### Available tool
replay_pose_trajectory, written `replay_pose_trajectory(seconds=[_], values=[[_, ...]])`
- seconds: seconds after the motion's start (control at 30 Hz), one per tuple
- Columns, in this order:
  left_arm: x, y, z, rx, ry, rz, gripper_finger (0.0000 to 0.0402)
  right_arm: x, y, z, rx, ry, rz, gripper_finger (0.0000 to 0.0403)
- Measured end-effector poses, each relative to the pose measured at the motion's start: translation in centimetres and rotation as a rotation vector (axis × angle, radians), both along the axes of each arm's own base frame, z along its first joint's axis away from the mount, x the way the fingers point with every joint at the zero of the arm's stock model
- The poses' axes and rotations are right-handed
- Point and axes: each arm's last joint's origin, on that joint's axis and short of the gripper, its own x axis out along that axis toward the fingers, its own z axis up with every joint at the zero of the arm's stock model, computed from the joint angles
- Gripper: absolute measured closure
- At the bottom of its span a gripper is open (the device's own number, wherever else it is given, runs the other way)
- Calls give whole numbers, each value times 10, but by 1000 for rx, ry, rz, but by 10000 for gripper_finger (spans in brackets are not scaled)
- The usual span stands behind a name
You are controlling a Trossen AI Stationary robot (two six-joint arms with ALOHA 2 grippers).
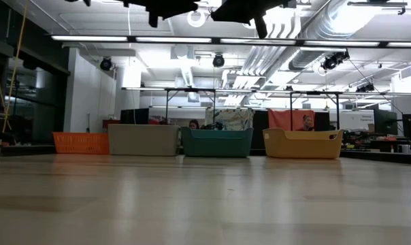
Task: Sort Halloween decoration
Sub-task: Put the violet spider into the orange bin
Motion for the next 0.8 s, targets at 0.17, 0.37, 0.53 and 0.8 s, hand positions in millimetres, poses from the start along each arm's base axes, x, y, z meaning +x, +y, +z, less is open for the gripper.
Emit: replay_pose_trajectory(seconds=[0.17,0.37,0.53,0.8], values=[[15,6,3,3,21,16,272,0,0,0,2,-1,6,403],[23,11,-5,-26,56,-45,272,1,1,1,2,-7,42,403],[23,14,-5,-53,40,-44,272,1,2,1,-11,-2,78,403],[23,14,-3,-45,20,-44,272,1,2,1,-9,-2,88,403]])
